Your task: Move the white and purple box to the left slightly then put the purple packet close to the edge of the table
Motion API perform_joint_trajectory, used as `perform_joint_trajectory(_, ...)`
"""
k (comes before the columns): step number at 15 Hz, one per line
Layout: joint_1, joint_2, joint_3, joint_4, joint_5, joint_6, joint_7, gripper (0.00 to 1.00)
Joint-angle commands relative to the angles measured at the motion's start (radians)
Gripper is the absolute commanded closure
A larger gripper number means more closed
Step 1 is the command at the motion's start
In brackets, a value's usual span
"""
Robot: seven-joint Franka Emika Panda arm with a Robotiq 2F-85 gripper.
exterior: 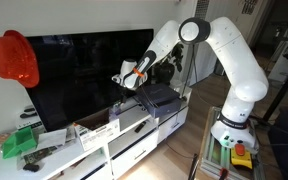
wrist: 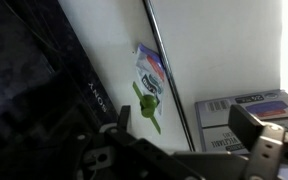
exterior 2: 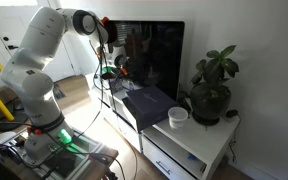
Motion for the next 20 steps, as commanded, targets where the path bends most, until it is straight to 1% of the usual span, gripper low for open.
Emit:
perform_joint_trajectory(1,-0.037,0.040,0.039,0.032,-0.047,0.048,-0.008,0.19)
perform_joint_trajectory(2,-0.042,0.047,0.044,0.038,-0.052,0.050,-0.008,0.28)
perform_joint_trajectory(3,-0.044,0.052,0.044,0.046,-0.057,0.053,-0.003,0.32)
perform_joint_trajectory(5,-0.049,0.060,0.049,0.060,-0.064,0.058,-0.002,0.50)
perform_joint_trajectory(7,-0.050,0.070,0.050,0.077,-0.068,0.056,0.001,0.65)
perform_joint_trajectory(9,-0.051,0.080,0.052,0.096,-0.070,0.052,-0.001,0.77)
perform_joint_trajectory(12,-0.063,0.102,0.064,0.128,-0.065,0.043,-0.006,0.98)
perform_joint_trajectory(14,-0.079,0.118,0.081,0.149,-0.059,0.034,-0.013,1.00)
perform_joint_trajectory(17,-0.097,0.137,0.097,0.176,-0.057,0.026,-0.015,1.00)
perform_joint_trajectory(20,-0.108,0.128,0.104,0.180,-0.055,0.006,-0.012,1.00)
